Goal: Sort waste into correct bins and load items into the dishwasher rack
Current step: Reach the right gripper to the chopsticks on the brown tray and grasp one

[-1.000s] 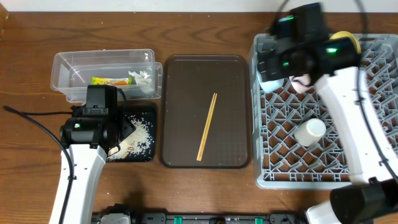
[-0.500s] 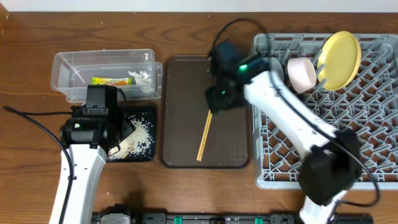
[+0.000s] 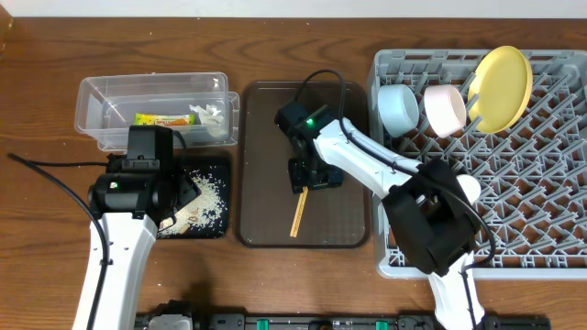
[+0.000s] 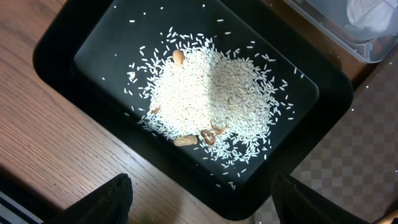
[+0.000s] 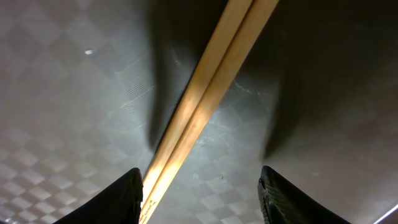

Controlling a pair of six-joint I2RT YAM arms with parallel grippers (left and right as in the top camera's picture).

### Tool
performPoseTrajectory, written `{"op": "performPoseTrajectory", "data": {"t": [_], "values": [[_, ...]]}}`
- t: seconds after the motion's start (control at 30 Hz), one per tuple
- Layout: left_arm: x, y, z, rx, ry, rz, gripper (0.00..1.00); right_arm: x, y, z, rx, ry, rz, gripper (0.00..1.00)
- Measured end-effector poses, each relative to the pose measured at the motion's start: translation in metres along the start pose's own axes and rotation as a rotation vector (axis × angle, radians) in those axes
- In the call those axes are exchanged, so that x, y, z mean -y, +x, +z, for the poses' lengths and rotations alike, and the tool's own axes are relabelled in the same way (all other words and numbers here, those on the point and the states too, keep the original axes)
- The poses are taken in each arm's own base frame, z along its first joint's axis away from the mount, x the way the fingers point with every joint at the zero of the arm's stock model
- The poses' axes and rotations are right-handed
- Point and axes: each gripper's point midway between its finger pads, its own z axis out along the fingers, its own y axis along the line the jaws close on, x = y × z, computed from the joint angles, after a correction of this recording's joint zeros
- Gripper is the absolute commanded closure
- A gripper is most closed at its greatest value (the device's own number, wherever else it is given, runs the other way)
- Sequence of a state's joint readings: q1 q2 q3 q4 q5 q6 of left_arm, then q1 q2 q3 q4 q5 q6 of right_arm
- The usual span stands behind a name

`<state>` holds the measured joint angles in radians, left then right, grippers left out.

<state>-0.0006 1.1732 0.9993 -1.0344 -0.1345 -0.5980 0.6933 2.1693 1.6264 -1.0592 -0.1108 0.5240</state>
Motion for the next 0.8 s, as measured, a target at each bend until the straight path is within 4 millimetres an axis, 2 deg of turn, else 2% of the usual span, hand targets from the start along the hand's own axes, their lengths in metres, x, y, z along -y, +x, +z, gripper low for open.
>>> {"op": "performPoseTrajectory", "data": {"t": [0.37,0.8], "values": [[-0.001,0.001,0.001,-0.003,-0.002,0.005,0.26,0.017,0.000,0.000,0.016,0.090,0.053,0.43],[-0.001,0.001,0.001,-0.004,-0.003,0.005,0.26,0.015,-0.004,0.000,0.029,0.081,0.055,0.42]]}}
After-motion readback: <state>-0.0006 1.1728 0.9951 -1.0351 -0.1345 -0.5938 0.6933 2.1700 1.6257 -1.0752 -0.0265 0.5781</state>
